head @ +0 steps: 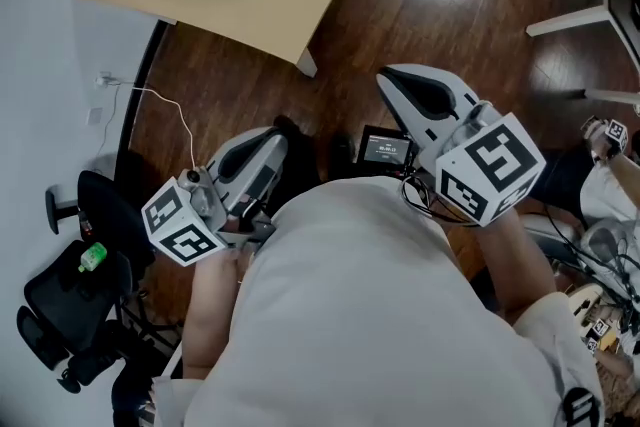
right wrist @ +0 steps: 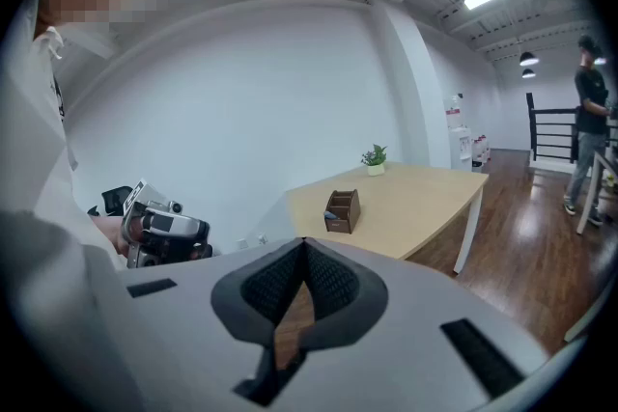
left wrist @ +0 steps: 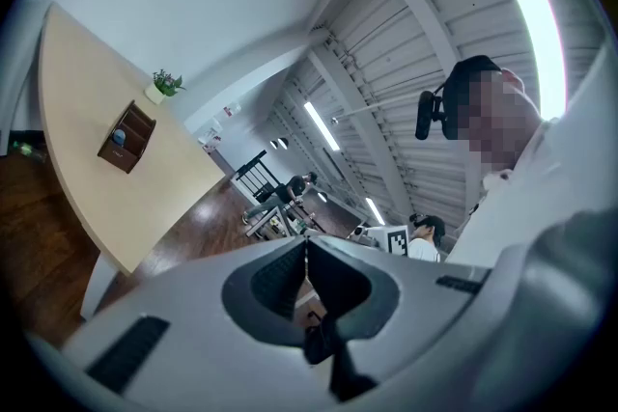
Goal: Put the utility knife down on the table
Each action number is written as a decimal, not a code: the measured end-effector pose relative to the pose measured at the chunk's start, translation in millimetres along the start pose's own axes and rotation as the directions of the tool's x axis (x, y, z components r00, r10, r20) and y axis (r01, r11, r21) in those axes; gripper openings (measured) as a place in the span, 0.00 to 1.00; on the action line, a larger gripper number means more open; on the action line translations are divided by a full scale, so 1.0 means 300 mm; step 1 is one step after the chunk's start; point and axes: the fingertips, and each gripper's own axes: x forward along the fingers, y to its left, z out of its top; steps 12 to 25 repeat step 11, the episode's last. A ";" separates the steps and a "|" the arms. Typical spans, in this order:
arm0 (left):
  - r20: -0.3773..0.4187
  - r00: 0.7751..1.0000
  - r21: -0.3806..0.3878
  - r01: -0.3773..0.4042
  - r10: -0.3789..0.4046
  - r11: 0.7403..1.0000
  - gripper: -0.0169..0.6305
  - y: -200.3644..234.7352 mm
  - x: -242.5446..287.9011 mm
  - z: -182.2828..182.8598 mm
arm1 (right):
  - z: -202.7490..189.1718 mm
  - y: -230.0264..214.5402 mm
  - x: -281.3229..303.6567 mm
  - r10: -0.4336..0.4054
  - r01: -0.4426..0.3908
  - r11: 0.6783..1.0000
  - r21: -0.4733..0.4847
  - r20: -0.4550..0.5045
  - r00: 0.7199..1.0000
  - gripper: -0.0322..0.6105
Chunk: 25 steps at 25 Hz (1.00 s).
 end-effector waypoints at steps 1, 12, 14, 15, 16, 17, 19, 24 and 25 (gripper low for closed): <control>-0.003 1.000 0.001 -0.001 0.001 1.000 0.03 -0.009 0.006 -0.006 | 0.002 -0.005 -0.011 0.000 0.000 1.000 -0.003 0.004 1.000 0.05; -0.010 1.000 0.000 -0.012 0.012 1.000 0.03 -0.027 0.015 -0.013 | -0.006 -0.023 -0.023 0.000 0.000 1.000 -0.004 0.015 1.000 0.05; -0.010 1.000 0.000 -0.012 0.012 1.000 0.03 -0.027 0.015 -0.013 | -0.006 -0.023 -0.023 0.000 0.000 1.000 -0.004 0.015 1.000 0.05; -0.010 1.000 0.000 -0.012 0.012 1.000 0.03 -0.027 0.015 -0.013 | -0.006 -0.023 -0.023 0.000 0.000 1.000 -0.004 0.015 1.000 0.05; -0.010 1.000 0.000 -0.012 0.012 1.000 0.03 -0.027 0.015 -0.013 | -0.006 -0.023 -0.023 0.000 0.000 1.000 -0.004 0.015 1.000 0.05; -0.010 1.000 0.000 -0.012 0.012 1.000 0.03 -0.027 0.015 -0.013 | -0.006 -0.023 -0.023 0.000 0.000 1.000 -0.004 0.015 1.000 0.05; -0.010 1.000 0.000 -0.012 0.012 1.000 0.03 -0.027 0.015 -0.013 | -0.006 -0.023 -0.023 0.000 0.000 1.000 -0.004 0.015 1.000 0.05; -0.010 1.000 0.000 -0.012 0.012 1.000 0.03 -0.027 0.015 -0.013 | -0.006 -0.023 -0.023 0.000 0.000 1.000 -0.004 0.015 1.000 0.05; -0.010 1.000 0.000 -0.012 0.012 1.000 0.03 -0.027 0.015 -0.013 | -0.006 -0.023 -0.023 0.000 0.000 1.000 -0.004 0.015 1.000 0.05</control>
